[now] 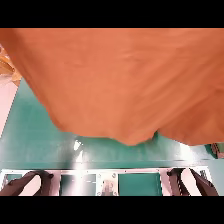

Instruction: Fold the shirts.

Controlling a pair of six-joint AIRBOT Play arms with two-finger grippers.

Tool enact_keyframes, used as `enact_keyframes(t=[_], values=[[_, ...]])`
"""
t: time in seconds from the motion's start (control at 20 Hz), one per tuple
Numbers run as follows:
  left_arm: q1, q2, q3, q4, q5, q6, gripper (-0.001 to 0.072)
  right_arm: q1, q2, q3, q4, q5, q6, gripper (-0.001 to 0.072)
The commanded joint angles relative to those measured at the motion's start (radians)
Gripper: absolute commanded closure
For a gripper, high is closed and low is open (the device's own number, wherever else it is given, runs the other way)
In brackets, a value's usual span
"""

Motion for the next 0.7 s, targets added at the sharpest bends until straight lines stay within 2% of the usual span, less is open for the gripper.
enact_keyframes(t=[0.0,0.2,0.4,0.65], values=[[-0.021,-0.116,-0.109,0.024,0.031,0.042,0.0684,0.11,-0.097,-0.161,0.014,-0.021,-0.097,0.0695],[-0.119,-0.364,-0.129,0.06,0.128,0.074,0.0684,0.278,-0.304,-0.257,0.013,-0.161,-0.17,0.0695],[-0.183,-0.602,-0.129,0.125,0.237,0.03,0.0684,0.384,-0.566,-0.257,0.014,-0.291,-0.183,0.0696],[-0.259,-0.822,-0.129,0.125,0.28,0.013,0.0679,0.425,-0.818,-0.257,0.014,-0.288,-0.167,0.0689]])
